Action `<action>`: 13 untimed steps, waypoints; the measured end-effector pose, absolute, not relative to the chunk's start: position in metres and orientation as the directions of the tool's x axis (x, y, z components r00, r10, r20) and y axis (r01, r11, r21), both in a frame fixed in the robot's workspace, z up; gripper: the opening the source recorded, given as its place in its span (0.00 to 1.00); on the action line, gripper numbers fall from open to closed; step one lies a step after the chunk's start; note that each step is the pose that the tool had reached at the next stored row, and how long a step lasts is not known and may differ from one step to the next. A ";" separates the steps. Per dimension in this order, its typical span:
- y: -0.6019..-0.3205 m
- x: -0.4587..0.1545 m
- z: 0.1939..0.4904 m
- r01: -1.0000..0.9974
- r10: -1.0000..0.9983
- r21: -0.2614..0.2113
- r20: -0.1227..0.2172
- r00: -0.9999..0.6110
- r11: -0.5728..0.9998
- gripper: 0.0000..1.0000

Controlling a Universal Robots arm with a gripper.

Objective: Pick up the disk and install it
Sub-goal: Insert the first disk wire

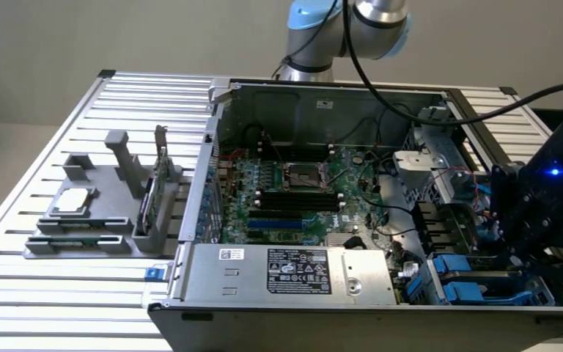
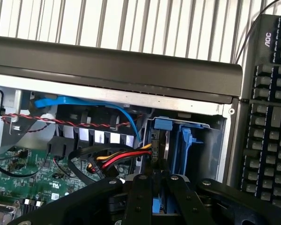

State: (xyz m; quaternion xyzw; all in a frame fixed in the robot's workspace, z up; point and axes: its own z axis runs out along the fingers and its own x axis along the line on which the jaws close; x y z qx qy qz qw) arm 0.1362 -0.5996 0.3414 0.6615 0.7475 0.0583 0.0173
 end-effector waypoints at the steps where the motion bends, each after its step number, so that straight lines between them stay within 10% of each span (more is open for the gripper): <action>1: -0.599 0.136 0.341 0.987 0.991 0.111 0.051 -0.124 0.118 0.17; 13: -0.599 0.134 0.339 0.986 0.991 0.117 0.047 -0.124 0.118 0.17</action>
